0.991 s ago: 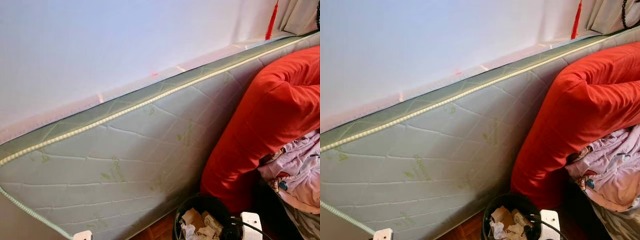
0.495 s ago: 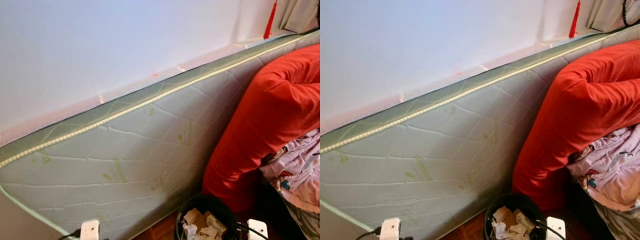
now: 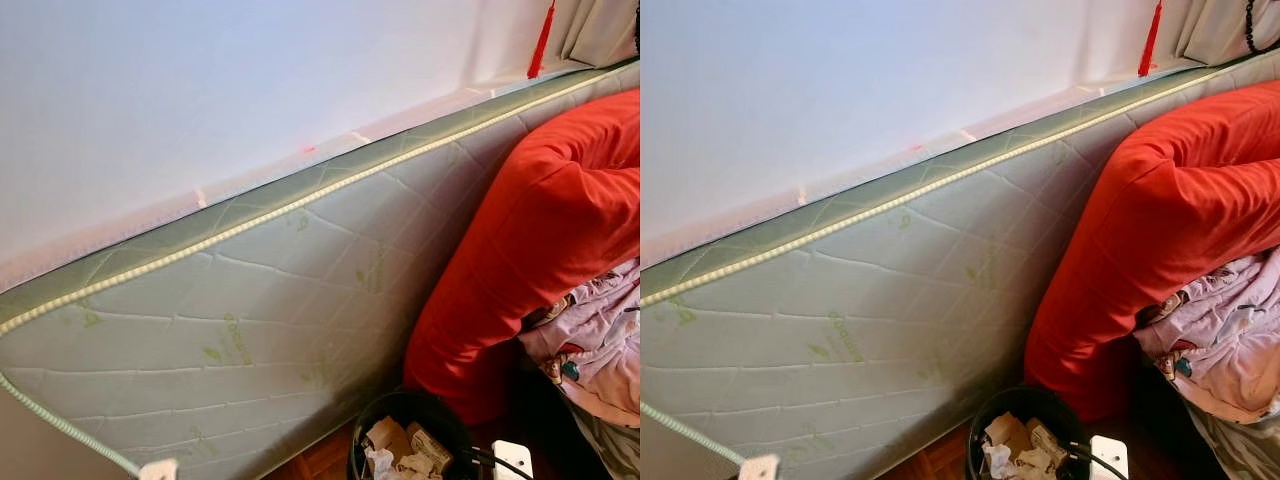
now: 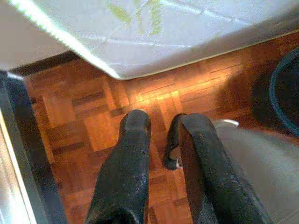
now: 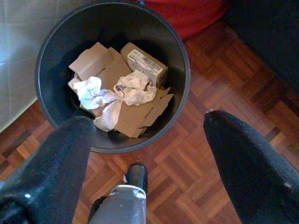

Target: Clean up the room

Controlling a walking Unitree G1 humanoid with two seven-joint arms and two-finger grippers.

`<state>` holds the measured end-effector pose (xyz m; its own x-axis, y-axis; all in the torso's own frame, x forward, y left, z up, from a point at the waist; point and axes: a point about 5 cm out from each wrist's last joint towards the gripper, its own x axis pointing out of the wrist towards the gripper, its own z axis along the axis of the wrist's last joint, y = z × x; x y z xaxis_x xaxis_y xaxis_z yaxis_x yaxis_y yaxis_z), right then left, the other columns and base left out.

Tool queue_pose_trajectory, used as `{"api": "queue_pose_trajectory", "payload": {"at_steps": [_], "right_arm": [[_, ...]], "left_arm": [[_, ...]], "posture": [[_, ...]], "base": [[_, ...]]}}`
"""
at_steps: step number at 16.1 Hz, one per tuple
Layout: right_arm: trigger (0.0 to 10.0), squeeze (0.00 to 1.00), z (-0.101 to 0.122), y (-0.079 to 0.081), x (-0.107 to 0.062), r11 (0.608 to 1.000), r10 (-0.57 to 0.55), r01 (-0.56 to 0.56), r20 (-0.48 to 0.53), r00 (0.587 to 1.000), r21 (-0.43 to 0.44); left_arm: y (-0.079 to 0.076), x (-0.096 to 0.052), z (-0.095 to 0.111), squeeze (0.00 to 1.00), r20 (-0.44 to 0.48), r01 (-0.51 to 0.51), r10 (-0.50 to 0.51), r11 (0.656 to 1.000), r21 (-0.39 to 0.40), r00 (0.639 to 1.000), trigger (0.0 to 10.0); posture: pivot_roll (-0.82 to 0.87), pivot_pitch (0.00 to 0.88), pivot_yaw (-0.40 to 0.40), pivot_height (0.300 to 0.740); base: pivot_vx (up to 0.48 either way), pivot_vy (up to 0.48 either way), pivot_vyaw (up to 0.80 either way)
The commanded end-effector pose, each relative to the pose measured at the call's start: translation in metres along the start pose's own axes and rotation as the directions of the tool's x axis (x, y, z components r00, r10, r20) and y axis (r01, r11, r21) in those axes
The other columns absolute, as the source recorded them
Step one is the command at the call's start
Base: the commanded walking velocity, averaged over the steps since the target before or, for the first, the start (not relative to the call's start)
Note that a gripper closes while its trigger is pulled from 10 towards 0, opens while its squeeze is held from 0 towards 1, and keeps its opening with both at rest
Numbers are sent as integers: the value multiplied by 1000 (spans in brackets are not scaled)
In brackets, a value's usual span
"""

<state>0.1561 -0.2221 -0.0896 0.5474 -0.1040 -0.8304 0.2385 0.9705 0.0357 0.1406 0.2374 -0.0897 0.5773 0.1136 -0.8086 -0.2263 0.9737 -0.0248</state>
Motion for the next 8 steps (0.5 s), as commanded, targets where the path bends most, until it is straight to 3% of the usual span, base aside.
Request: {"api": "queue_pose_trajectory", "payload": {"at_steps": [1,3,8], "right_arm": [[10000,0,-1,2,0,1000,7,-7,-2,1000,-7],[10000,0,0,2,0,1000,9,-9,-2,1000,-6],[10000,0,0,3,0,1000,16,-16,-3,1000,-17]], "left_arm": [[9,-3,-5,0,-3,-15,15,1000,-15,1000,10000],[9,-4,-8,0,-10,-16,16,1000,-18,1000,10000],[-22,7,12,0,12,18,-18,1000,-18,1000,10000]], "posture": [[43,0,71,740],[41,0,72,740],[28,0,75,740]], "base": [[-277,0,0],[-274,0,0],[-276,0,0]]}}
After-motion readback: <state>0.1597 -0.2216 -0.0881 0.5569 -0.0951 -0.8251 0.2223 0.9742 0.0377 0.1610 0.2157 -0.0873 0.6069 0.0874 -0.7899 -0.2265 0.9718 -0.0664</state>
